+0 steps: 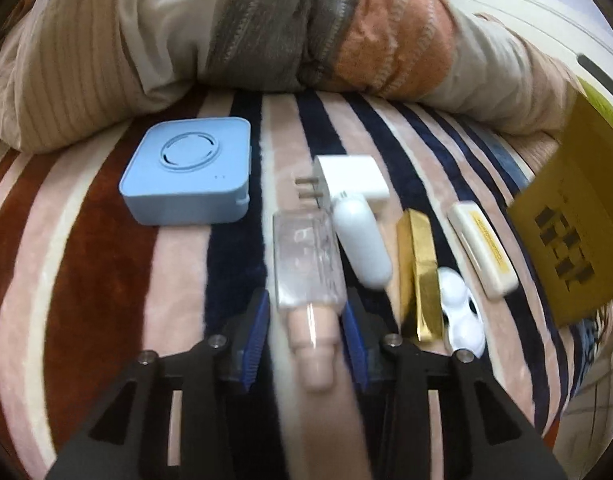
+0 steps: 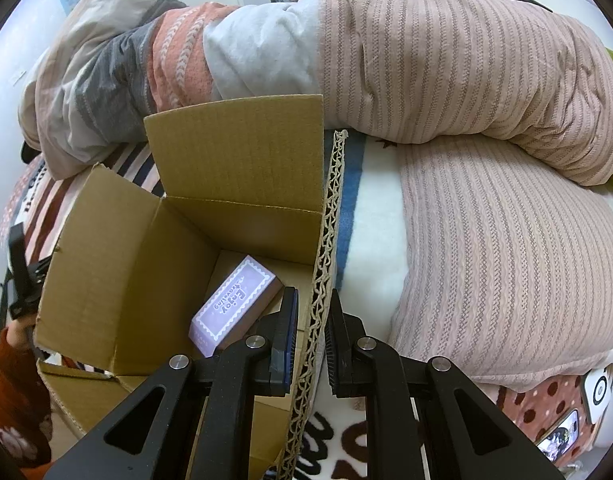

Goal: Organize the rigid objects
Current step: 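Grasp the clear bottle with the left tool and drop it into the box, then grasp the white earbud case with the left tool and drop it in the box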

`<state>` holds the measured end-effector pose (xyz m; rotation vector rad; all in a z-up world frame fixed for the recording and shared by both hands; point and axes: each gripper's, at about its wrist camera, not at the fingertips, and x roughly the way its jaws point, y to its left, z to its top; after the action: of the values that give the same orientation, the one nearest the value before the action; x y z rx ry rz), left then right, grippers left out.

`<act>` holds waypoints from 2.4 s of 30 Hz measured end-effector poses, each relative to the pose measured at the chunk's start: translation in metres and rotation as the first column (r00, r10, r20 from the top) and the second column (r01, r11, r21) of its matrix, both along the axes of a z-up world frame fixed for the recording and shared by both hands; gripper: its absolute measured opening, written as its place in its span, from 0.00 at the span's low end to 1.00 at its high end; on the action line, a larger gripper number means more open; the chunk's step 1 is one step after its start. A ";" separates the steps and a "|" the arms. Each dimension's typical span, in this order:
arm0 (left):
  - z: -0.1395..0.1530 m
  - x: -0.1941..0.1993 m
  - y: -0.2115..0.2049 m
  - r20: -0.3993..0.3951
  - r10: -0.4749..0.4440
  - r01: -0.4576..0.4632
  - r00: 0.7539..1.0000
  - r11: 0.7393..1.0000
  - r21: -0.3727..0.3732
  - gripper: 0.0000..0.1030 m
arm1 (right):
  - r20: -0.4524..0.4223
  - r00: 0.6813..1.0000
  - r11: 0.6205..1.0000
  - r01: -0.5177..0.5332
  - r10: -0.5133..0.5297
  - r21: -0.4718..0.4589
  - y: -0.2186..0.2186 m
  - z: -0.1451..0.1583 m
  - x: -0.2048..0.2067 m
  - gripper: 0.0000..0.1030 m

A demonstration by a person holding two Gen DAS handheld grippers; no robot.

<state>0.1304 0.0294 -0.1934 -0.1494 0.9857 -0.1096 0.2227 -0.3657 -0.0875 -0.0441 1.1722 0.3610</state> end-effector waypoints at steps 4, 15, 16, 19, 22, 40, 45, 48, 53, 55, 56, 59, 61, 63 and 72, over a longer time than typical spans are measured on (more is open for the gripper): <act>-0.001 0.008 -0.001 0.008 0.039 -0.039 0.999 0.999 -0.003 0.27 | -0.001 1.000 1.000 0.000 0.000 0.001 0.000 0.000 0.000 0.08; 0.090 -0.022 -0.008 0.195 -0.022 0.005 0.981 0.996 0.087 0.27 | 0.004 1.000 1.000 -0.002 0.002 0.001 0.000 0.001 0.000 0.08; 0.102 -0.023 -0.016 0.218 -0.048 0.031 0.975 0.996 0.081 0.27 | 0.004 1.000 1.000 -0.002 0.002 0.001 0.000 0.001 -0.001 0.08; 0.140 -0.020 -0.054 0.277 -0.151 0.145 0.949 0.989 0.043 0.27 | 0.005 1.000 1.000 -0.002 0.002 0.001 0.000 0.001 -0.001 0.08; 0.167 -0.010 -0.100 0.308 -0.245 0.263 0.919 0.965 -0.018 0.27 | 0.005 1.000 1.000 -0.005 0.005 0.000 0.000 0.001 -0.001 0.08; 0.127 0.058 -0.261 -0.024 -0.436 0.437 0.900 0.897 0.075 0.28 | 0.010 1.000 1.000 -0.017 0.017 -0.002 0.001 0.001 -0.002 0.09; 0.136 0.052 -0.260 0.012 -0.436 0.434 0.900 0.897 0.089 0.28 | 0.011 1.000 1.000 -0.022 0.022 -0.012 0.004 0.001 -0.004 0.11; 0.156 0.040 -0.237 0.086 -0.430 0.428 0.899 0.903 0.041 0.31 | 0.009 1.000 1.000 -0.022 0.022 -0.015 0.005 0.001 -0.005 0.12; 0.186 0.011 -0.171 0.206 -0.353 0.350 0.913 0.935 0.053 0.52 | 0.008 1.000 1.000 -0.019 0.019 -0.014 0.005 0.001 -0.005 0.12; 0.186 0.001 -0.143 0.220 -0.321 0.317 0.921 0.947 0.057 0.52 | 0.006 1.000 1.000 -0.018 0.018 -0.013 0.005 0.000 -0.005 0.12; 0.184 -0.003 -0.131 0.222 -0.307 0.301 0.925 0.952 0.061 0.53 | 0.006 1.000 1.000 -0.017 0.017 -0.014 0.005 0.000 -0.005 0.12; 0.163 -0.015 -0.093 0.201 -0.277 0.267 0.940 0.961 0.075 0.57 | 0.003 1.000 1.000 -0.017 0.017 -0.016 0.005 0.000 -0.006 0.12; 0.139 -0.020 -0.072 0.159 -0.254 0.244 0.954 0.967 0.077 0.58 | 0.003 1.000 1.000 -0.017 0.017 -0.018 0.006 0.000 -0.006 0.12; 0.114 -0.020 -0.061 0.120 -0.255 0.246 0.959 0.966 0.083 0.58 | 0.003 1.000 1.000 -0.017 0.017 -0.021 0.006 0.000 -0.006 0.12; 0.018 -0.001 -0.018 -0.015 -0.164 0.165 0.986 0.977 0.134 0.58 | -0.002 1.000 1.000 -0.017 0.017 -0.026 0.006 -0.001 -0.005 0.12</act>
<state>0.1297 0.0118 -0.1758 0.0567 1.0053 -0.1936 0.2179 -0.3593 -0.0881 -0.0771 1.1786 0.3611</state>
